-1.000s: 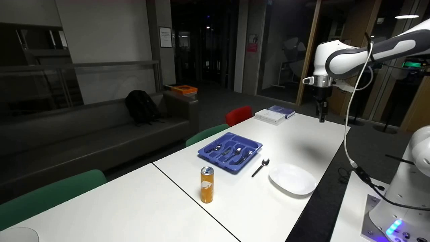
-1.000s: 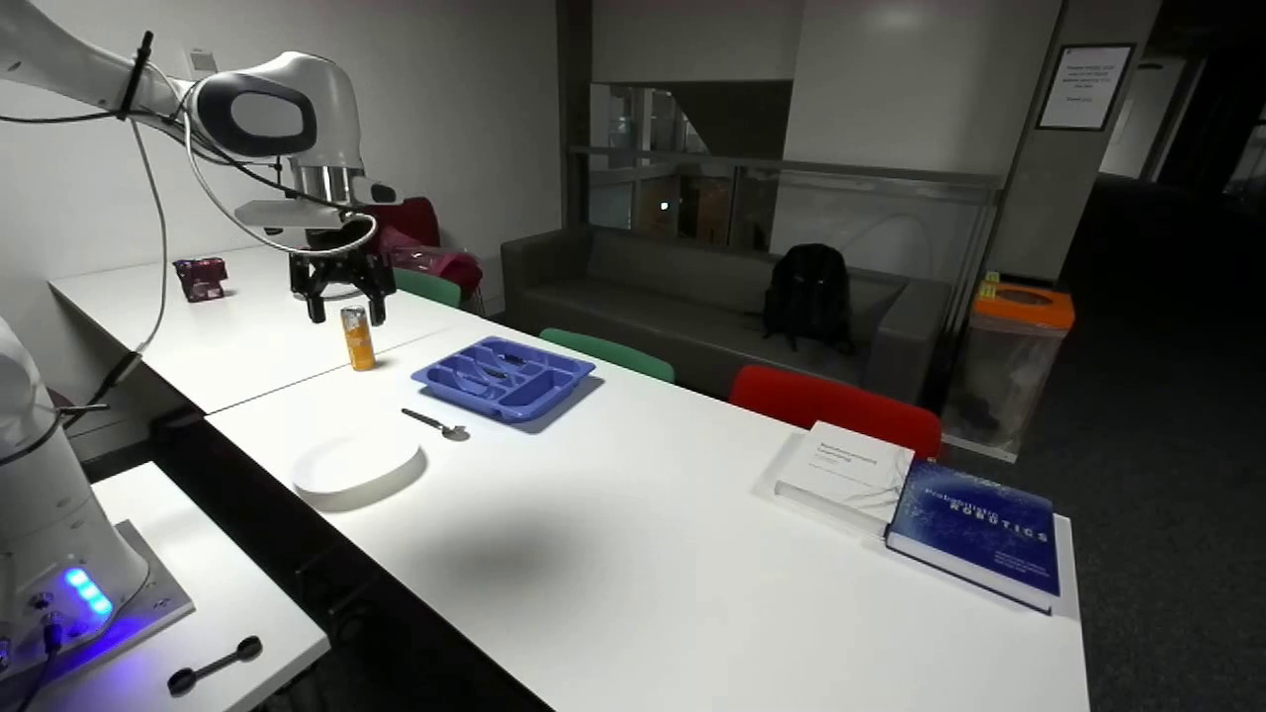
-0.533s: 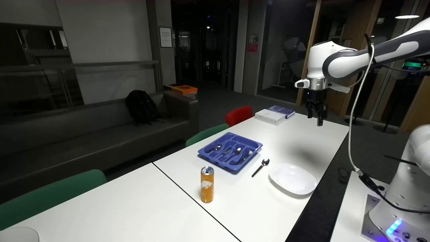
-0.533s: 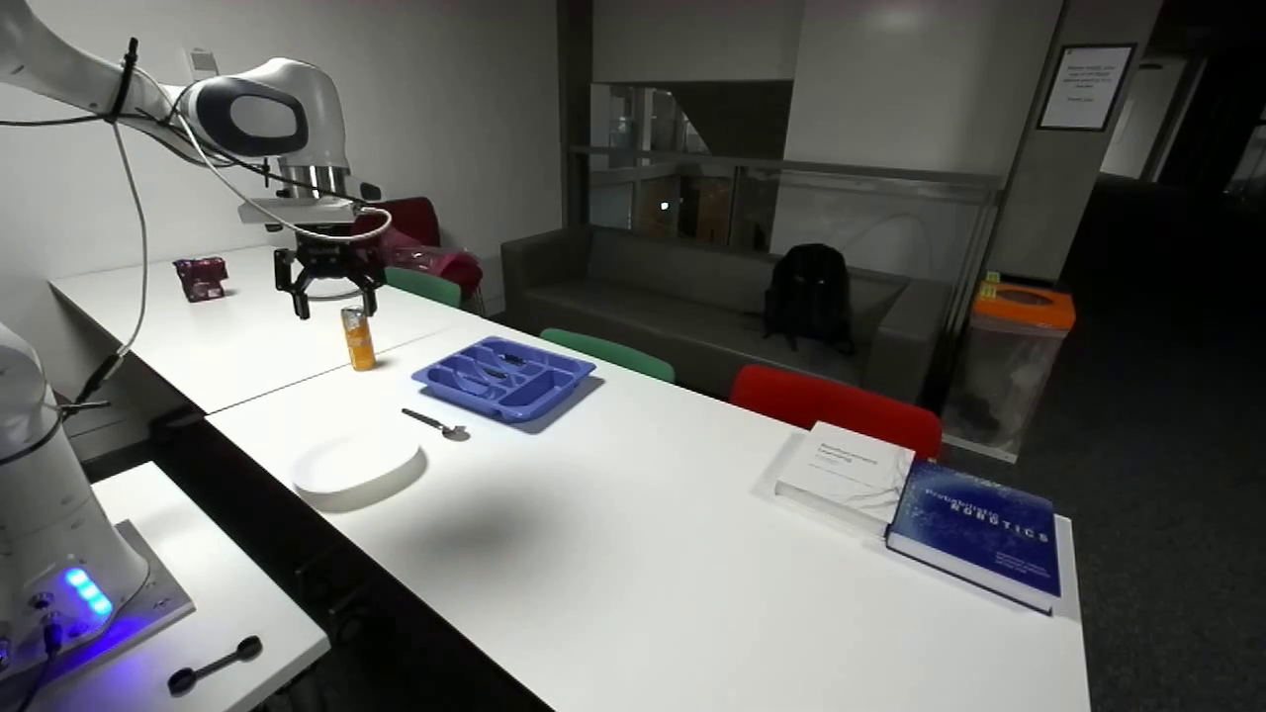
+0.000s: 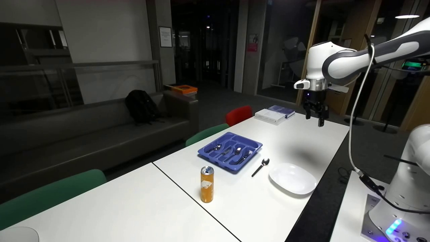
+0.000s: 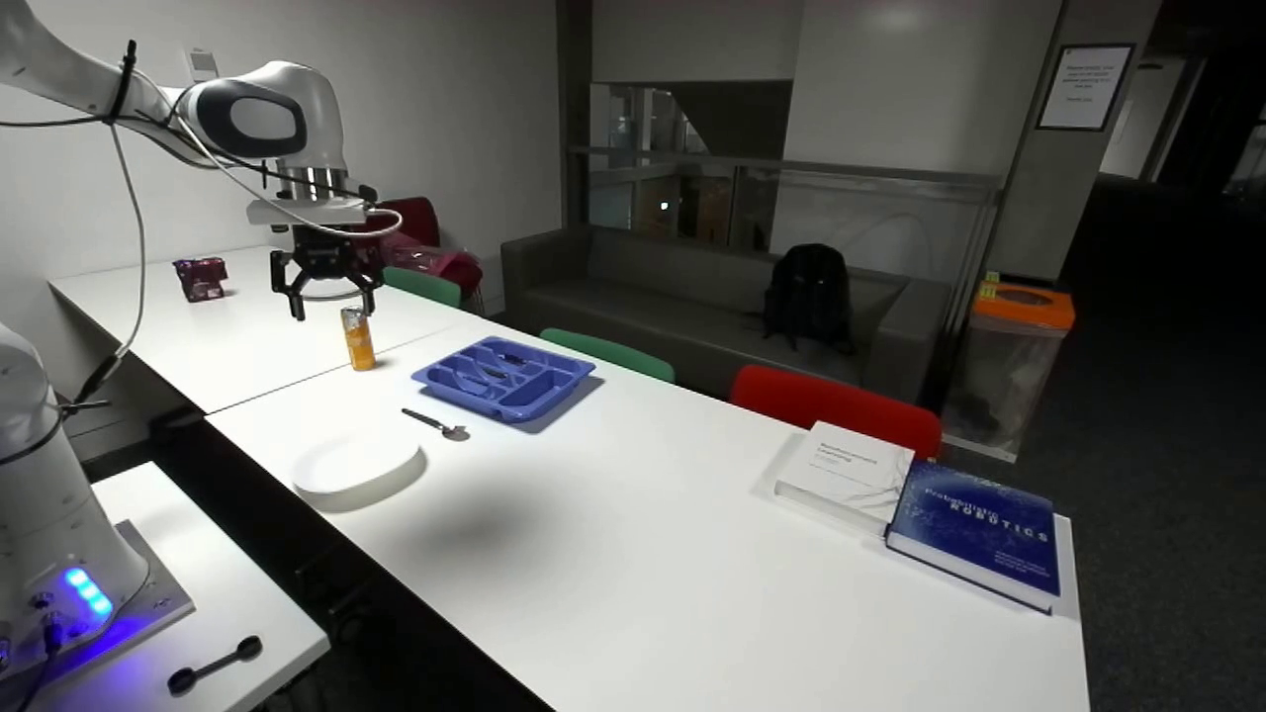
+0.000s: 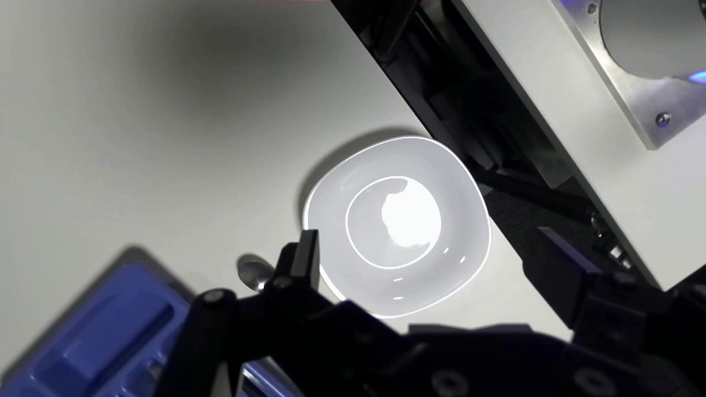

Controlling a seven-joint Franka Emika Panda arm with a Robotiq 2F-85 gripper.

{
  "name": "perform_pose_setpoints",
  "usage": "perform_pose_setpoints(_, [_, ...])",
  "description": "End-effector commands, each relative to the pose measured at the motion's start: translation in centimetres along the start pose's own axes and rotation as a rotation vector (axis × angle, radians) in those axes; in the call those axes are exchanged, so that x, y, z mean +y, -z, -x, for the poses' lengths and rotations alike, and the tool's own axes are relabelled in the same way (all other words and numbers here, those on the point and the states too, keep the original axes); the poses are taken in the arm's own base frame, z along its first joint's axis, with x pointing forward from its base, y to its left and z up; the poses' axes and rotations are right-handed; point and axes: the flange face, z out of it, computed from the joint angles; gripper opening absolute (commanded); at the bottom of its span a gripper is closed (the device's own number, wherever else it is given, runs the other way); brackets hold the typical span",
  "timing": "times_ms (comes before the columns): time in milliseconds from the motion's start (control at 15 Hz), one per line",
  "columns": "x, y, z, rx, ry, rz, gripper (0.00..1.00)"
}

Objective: Pick up the spoon from the table and put it in the spoon holder

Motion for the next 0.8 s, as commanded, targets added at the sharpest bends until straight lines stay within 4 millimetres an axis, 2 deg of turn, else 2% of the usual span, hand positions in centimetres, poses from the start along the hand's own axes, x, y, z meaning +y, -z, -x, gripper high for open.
perform_pose_setpoints(0, [-0.8,0.0,-1.4,0.001,0.202,0.002,1.0])
perform_pose_setpoints(400, [-2.0,0.2,-4.1,0.035,0.525,-0.006,1.0])
perform_pose_setpoints(600, [-2.3,0.5,-4.5,0.061,0.685,-0.019,1.0])
perform_pose_setpoints(733, [-2.3,0.4,-4.2,0.056,0.698,-0.039,1.0])
